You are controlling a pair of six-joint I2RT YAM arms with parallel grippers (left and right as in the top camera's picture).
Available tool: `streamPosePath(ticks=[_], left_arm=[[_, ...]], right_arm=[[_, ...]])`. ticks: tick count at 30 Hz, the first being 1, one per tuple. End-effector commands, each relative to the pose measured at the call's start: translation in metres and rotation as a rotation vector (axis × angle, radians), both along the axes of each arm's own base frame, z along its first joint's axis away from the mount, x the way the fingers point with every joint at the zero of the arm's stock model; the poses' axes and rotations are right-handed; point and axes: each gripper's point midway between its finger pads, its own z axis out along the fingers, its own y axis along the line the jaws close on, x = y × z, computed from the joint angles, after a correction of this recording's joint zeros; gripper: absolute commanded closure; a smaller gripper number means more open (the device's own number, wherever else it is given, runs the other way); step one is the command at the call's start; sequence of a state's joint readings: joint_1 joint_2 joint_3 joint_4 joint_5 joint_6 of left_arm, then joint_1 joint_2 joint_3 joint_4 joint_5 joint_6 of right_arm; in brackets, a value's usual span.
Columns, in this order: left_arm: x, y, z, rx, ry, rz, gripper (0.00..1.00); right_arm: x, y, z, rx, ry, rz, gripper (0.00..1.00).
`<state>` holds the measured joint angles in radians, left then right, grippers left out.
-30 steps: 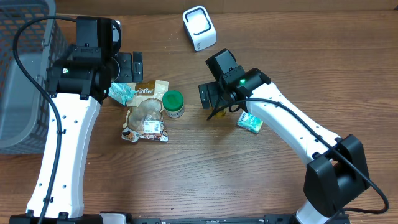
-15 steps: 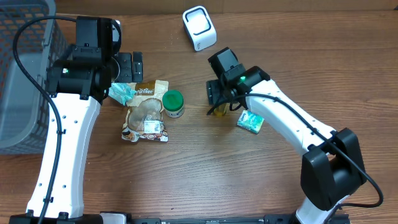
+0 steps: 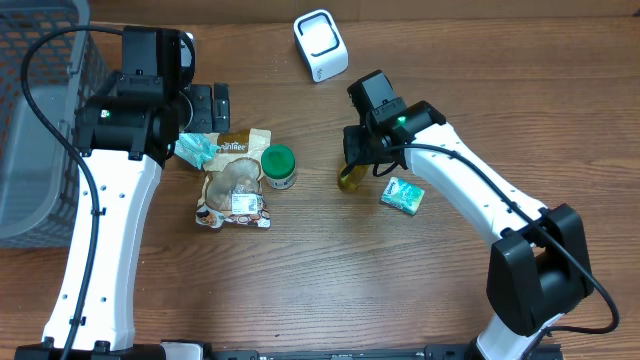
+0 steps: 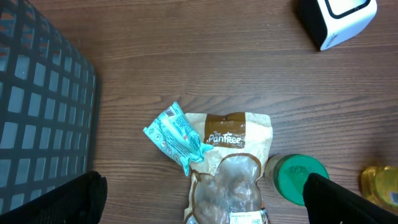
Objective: Scan the item barcode
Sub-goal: 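Close the right gripper on the yellow bottle and lift it, then tilt the held yellow bottle sideways with the right gripper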
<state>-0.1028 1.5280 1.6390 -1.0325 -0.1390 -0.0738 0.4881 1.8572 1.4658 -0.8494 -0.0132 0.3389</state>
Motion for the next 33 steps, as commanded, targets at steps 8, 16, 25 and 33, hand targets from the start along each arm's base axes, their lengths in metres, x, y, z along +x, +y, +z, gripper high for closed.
streamPosePath(ticks=[8, 16, 25, 33], left_arm=[[0.002, 0.003, 0.003, 0.016, -0.006, -0.002, 0.00], [0.002, 0.003, 0.003, 0.016, -0.007, -0.002, 0.00], [0.002, 0.003, 0.003, 0.016, -0.007, -0.002, 0.01], [0.002, 0.003, 0.003, 0.016, -0.006, -0.002, 0.00]], right_arm=[[-0.024, 0.017, 0.118, 0.517, -0.028, 0.222, 0.71], [-0.060, -0.015, 0.183, 0.858, 0.001, 0.340, 0.80], [-0.086, -0.027, 0.203, 1.032, 0.050, 0.394, 0.80], [-0.105, -0.025, 0.210, 1.096, 0.092, 0.419, 0.89]])
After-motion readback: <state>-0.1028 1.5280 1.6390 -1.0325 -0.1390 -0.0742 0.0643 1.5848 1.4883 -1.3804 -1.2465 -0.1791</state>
